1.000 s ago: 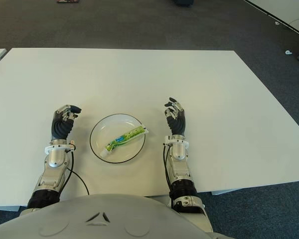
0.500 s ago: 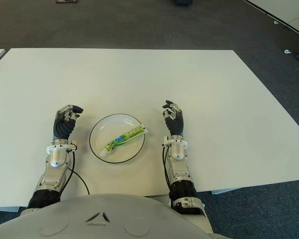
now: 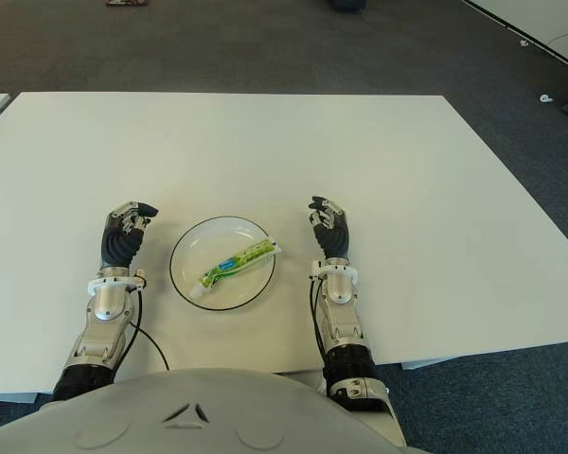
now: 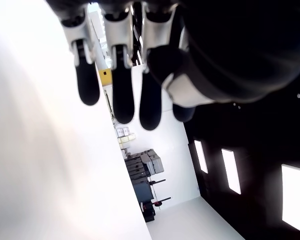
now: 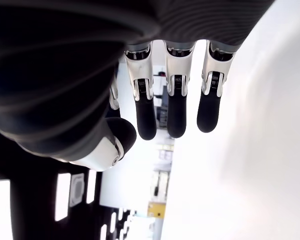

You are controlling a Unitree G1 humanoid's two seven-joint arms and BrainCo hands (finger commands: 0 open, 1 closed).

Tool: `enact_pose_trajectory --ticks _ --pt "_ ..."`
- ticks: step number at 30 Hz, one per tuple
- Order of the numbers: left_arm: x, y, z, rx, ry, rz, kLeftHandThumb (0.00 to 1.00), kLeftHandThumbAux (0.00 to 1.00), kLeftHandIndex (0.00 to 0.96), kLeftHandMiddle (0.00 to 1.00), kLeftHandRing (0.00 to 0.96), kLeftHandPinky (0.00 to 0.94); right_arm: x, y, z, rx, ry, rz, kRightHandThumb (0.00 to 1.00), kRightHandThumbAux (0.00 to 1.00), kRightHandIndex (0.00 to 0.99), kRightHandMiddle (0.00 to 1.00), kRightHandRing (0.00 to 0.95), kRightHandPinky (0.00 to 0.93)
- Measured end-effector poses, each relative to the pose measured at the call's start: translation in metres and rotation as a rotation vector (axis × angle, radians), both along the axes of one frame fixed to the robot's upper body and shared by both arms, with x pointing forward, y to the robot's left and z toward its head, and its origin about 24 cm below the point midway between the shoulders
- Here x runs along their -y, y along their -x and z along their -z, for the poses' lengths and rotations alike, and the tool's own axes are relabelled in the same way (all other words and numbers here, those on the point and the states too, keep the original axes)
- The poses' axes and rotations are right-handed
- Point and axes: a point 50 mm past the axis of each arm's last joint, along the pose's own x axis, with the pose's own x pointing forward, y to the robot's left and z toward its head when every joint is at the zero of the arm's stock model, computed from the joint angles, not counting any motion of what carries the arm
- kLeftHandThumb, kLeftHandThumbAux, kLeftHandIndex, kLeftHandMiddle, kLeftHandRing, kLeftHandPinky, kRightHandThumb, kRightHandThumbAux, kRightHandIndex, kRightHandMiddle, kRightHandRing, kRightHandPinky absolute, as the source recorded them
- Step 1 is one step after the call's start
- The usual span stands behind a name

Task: Put the toothpaste on the table into the plate.

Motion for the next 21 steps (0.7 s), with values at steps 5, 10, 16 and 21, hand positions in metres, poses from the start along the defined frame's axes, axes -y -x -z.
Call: enact_pose_trajectory --ticks 5,10,16,21 --pt "0.0001 0.0003 0.0000 0.001 -0.004 0.001 0.837 0.675 0.457 0.448 0.415 0.382 -0.0010 -0.0004 -0.0008 -0.048 0.030 -0.050 0.710 0.733 0.422 0.425 0.397 0.405" --pt "0.0003 0.0004 -0.0003 0.004 -0.007 0.003 0.837 0.676 0.449 0.451 0.427 0.402 -0.0024 -0.0006 -0.0024 -0.070 0.044 -0.080 0.711 0.733 0.420 0.424 0.400 0.407" --pt "-0.0001 0.0008 0.0002 0.001 -0.007 0.001 0.837 0.675 0.452 0.450 0.424 0.401 -0.0034 -0.0007 -0.0032 -0.085 0.071 -0.103 0.711 0.733 0.418 0.422 0.403 0.411" --pt "-0.0003 0.0011 0.0007 -0.004 -0.008 0.000 0.838 0.675 0.456 0.447 0.424 0.409 -0.0027 -0.0007 -0.0036 -0.084 0.075 -0.105 0.711 0.733 0.418 0.426 0.410 0.422"
